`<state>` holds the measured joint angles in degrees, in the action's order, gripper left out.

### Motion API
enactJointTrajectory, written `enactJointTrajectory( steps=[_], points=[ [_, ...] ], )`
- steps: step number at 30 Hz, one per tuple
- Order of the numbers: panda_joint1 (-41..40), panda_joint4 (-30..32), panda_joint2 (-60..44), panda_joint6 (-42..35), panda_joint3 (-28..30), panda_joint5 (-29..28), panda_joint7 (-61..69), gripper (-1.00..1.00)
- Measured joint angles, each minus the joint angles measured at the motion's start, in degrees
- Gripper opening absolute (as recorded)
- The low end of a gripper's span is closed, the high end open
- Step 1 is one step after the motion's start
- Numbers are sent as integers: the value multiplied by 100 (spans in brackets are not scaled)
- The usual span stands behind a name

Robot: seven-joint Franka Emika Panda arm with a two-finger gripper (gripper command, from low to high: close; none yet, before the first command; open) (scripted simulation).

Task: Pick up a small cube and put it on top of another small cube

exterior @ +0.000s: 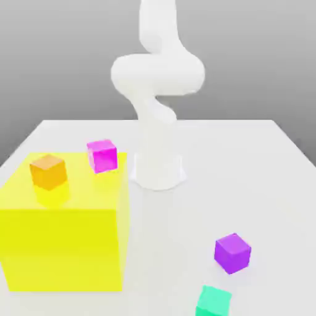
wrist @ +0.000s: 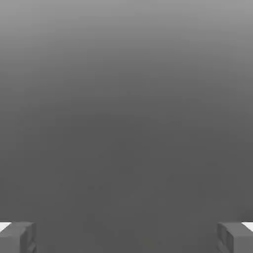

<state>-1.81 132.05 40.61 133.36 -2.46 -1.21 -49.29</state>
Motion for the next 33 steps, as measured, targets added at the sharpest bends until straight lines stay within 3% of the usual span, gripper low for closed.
enactJointTrajectory(
  steps=[13,21,28,32,33],
  points=[
    [-619,138,-2743,819,-1021,-876,-1981,0],
    [-516,228,-4384,1333,-1167,-1252,-3077,0],
    [-357,335,-5700,1857,-1272,-996,-3620,0],
    [-140,204,-6522,2436,-1026,-1268,-3918,0],
    [-55,163,-6725,2593,-923,-1358,-3989,-100]
  ],
)
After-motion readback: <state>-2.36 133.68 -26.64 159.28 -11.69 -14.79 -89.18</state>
